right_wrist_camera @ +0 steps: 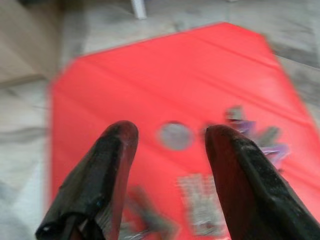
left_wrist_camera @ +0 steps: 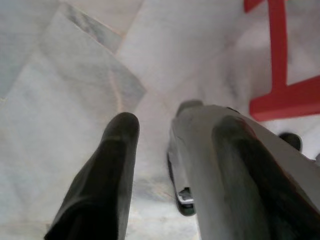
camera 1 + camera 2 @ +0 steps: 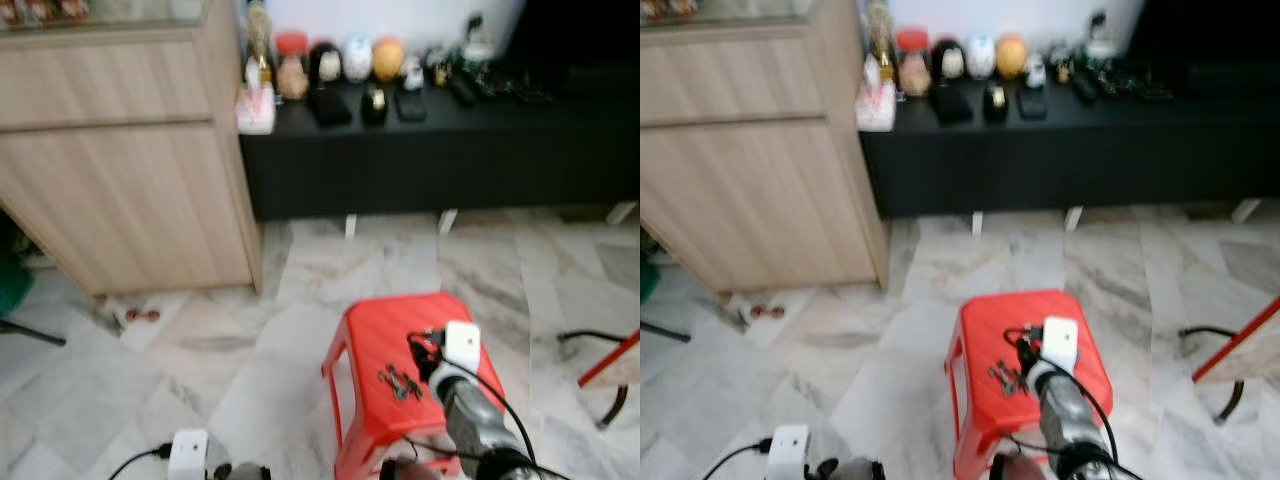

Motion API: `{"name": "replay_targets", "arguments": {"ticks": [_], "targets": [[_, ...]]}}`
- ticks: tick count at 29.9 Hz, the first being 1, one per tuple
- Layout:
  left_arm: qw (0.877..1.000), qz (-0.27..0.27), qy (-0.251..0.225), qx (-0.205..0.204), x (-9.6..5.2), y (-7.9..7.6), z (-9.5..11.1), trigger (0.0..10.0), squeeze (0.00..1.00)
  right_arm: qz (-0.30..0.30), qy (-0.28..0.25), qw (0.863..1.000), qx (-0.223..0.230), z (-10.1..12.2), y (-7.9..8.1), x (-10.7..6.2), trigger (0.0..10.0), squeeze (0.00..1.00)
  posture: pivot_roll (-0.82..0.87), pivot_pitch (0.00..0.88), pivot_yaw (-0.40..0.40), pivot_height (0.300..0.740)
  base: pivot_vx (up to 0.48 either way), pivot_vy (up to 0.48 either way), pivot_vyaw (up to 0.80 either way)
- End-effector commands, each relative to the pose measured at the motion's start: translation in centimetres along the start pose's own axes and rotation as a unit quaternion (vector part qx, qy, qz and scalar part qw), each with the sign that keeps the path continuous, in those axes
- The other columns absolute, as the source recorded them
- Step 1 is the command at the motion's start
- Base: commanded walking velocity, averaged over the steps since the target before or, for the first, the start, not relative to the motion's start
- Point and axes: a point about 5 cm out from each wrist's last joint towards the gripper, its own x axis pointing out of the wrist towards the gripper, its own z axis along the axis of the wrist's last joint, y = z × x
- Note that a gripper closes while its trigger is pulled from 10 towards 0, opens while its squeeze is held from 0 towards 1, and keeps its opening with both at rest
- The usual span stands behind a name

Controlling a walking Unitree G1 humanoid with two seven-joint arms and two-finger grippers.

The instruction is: Hang keys on a hook

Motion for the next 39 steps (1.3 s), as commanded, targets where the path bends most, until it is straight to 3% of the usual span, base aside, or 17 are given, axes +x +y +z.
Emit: {"name": "replay_targets", "arguments": {"ticks": [1, 7, 10, 14, 20, 21, 23, 27, 28, 29, 35, 36, 37, 39], "targets": [[1.0, -0.005, 0.027, -0.004, -0.3, -0.3, -1.5, 10.0, 0.0, 0.0, 0.006, 1.0, -0.002, -0.3, -0.1, -0.1, 10.0, 0.0, 0.08, 0.107, -0.026, 0.642, 0.0, 0.0, 0.0], [1.0, 0.0, 0.03, 0.002, -0.3, -0.3, -1.5, 10.0, 0.0, 0.015, 0.008, 1.0, -0.017, -0.3, 0.0, -0.1, 10.0, 0.0, 0.08, 0.109, -0.028, 0.642, 0.0, 0.0, 0.0], [1.0, -0.001, 0.03, 0.002, -0.3, -0.4, -1.5, 10.0, 0.0, 0.045, 0.023, 0.997, -0.062, -0.6, 0.3, -0.1, 10.0, 0.0, 0.08, 0.11, -0.028, 0.642, 0.0, 0.0, 0.0], [1.0, -0.002, 0.031, 0.003, -0.4, -0.4, -1.6, 10.0, 0.0, 0.099, 0.048, 0.983, -0.147, -1.1, 0.6, -0.2, 10.0, 0.0, 0.08, 0.115, -0.027, 0.642, 0.0, 0.0, 0.0], [0.999, -0.003, 0.033, 0.003, -0.4, -0.5, -1.8, 10.0, 0.0, 0.141, 0.062, 0.965, -0.213, -0.8, 0.5, -0.3, 10.0, 0.0, 0.08, 0.123, -0.03, 0.642, 0.0, 0.0, 0.0], [0.999, -0.003, 0.033, 0.002, -0.4, -0.5, -1.8, 10.0, 0.0, 0.168, 0.07, 0.953, -0.244, -0.7, 0.6, -0.3, 10.0, 0.0, 0.08, 0.127, -0.031, 0.642, 0.0, 0.0, 0.0], [0.999, -0.003, 0.034, 0.002, -0.5, -0.5, -1.9, 10.0, 0.0, 0.183, 0.073, 0.943, -0.268, -0.5, 0.7, -0.3, 10.0, 0.0, 0.08, 0.127, -0.031, 0.642, 0.0, 0.0, 0.0], [0.999, -0.004, 0.036, 0.002, -0.6, -0.5, -2.2, 10.0, 0.0, 0.17, 0.064, 0.946, -0.267, 0.6, 0.4, 0.0, 10.0, 0.0, 0.09, 0.134, -0.033, 0.642, 0.0, 0.0, 0.0], [0.999, -0.004, 0.036, 0.001, -0.6, -0.5, -2.3, 10.0, 0.0, 0.17, 0.061, 0.949, -0.258, 0.9, 0.4, 0.1, 10.0, 0.69, 0.09, 0.139, -0.033, 0.642, 0.0, 0.0, 0.0], [0.999, -0.003, 0.037, 0.001, -0.6, -0.5, -2.4, 10.0, 0.0, 0.167, 0.058, 0.954, -0.244, 1.2, 0.4, 0.2, 10.0, 1.0, 0.09, 0.14, -0.032, 0.642, 0.0, 0.0, 0.0], [0.999, -0.001, 0.043, 0.002, -0.9, -0.2, -2.9, 10.0, 0.0, 0.178, 0.059, 0.945, -0.268, 1.7, 0.6, 0.3, 10.0, 1.0, 0.11, 0.158, -0.025, 0.642, 0.0, 0.0, 0.0], [0.999, -0.001, 0.044, 0.004, -1.0, -0.1, -3.1, 10.0, 0.0, 0.174, 0.065, 0.945, -0.269, 1.7, 0.4, 0.3, 10.0, 0.76, 0.11, 0.162, -0.024, 0.642, 0.0, 0.0, 0.0], [0.999, 0.0, 0.044, 0.004, -1.0, -0.1, -3.2, 10.0, 0.0, 0.167, 0.07, 0.948, -0.262, 1.7, 0.2, 0.3, 10.0, 0.0, 0.11, 0.168, -0.023, 0.642, 0.0, 0.0, 0.0], [0.999, 0.001, 0.044, 0.005, -1.1, 0.1, -3.3, 10.0, 0.0, 0.162, 0.076, 0.952, -0.247, 1.6, 0.1, 0.4, 10.0, 0.0, 0.11, 0.173, -0.021, 0.642, 0.0, 0.0, 0.0]]}}
